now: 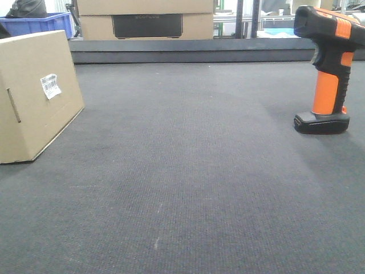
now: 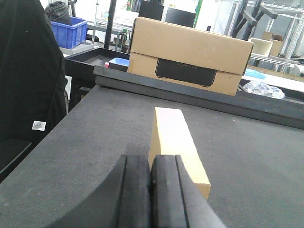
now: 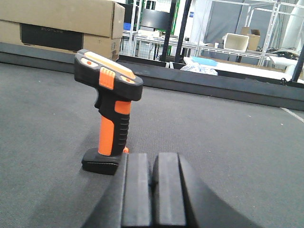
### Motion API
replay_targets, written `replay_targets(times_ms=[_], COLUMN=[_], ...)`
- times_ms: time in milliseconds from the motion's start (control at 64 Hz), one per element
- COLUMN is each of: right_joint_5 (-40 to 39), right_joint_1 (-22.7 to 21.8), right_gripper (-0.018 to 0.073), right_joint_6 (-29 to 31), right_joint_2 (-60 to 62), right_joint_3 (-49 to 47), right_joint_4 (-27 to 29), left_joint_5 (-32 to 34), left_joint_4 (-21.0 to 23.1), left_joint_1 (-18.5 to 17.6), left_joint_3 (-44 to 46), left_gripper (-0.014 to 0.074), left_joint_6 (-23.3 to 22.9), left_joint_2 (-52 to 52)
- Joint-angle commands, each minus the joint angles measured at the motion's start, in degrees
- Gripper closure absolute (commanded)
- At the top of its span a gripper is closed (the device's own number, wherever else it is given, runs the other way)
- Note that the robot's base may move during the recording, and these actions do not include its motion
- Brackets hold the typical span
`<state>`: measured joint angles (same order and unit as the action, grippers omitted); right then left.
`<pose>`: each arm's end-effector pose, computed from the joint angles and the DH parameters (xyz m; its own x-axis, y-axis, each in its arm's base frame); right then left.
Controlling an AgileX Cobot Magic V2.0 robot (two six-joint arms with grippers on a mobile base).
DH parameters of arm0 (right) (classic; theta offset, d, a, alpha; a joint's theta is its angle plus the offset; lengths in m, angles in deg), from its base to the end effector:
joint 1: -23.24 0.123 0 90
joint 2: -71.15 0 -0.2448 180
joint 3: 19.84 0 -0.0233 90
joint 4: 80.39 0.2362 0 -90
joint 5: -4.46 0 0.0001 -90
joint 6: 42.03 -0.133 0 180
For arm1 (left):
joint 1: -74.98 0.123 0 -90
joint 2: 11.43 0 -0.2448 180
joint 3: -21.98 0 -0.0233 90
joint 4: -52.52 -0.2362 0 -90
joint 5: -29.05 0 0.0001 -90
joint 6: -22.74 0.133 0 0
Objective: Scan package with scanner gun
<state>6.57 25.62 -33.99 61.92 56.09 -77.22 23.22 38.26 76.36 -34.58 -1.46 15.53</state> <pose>0.1245 0.0055 0.2117 0.0512 -0.0829 -0.9952 -0.0394 0.9956 -0.0849 0.1467 0.0069 0.2856 0.0228 -0.1733 -0.9846 -0.0458 0.9836 -0.1742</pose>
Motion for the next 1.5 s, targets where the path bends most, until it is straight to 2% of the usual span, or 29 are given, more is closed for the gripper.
replay_targets(times_ms=[0,860,922,1016,1063,1266,1297,1407,1485], right_joint_5=[-1.4,-1.2,-1.2,-1.2,-1.2,-1.2,-1.2,-1.2,-1.2], right_joint_1=[-0.4,-0.4,-0.4,-0.4,-0.4,-0.4,-0.4,-0.4,-0.4], right_gripper=[0.0727,0.0727,0.0727,0.0727,0.0727,0.0727,0.0727,0.0727,0.0727], right_joint_6=[-0.1,-0.1,-0.1,-0.1,-0.1,-0.1,-0.1,-0.1,-0.1], right_joint_2=[0.2,0.2,0.2,0.2,0.2,0.2,0.2,0.2,0.2], right_joint_3=[0.0,0.0,0.0,0.0,0.0,0.0,0.0,0.0,0.0], right_joint_4=[-0.4,-0.4,-0.4,-0.4,-0.4,-0.4,-0.4,-0.4,-0.4], left_joint_5=[0.8,1.1,3.5,7.0,8.0,7.3,4.7,3.5,4.1], left_joint_4=[0.2,-0.2,0.4,6.1,7.8,9.2,9.8,11.9,12.7], left_joint_1=[0.2,0.2,0.6,1.6,2.3,3.1,3.0,2.0,1.9], left_joint_3=[0.0,-0.7,-3.4,-9.7,-12.4,-19.4,-19.4,-19.4,-19.4], left_gripper=[0.0708,0.0708,0.0708,0.0708,0.0708,0.0708,0.0708,0.0708,0.0708], left_joint_6=[-0.4,0.0,3.1,11.7,14.3,15.2,15.3,20.6,20.8], left_joint_2=[-0.3,-0.9,-2.1,-6.2,-8.7,-17.9,-17.9,-17.9,-17.9])
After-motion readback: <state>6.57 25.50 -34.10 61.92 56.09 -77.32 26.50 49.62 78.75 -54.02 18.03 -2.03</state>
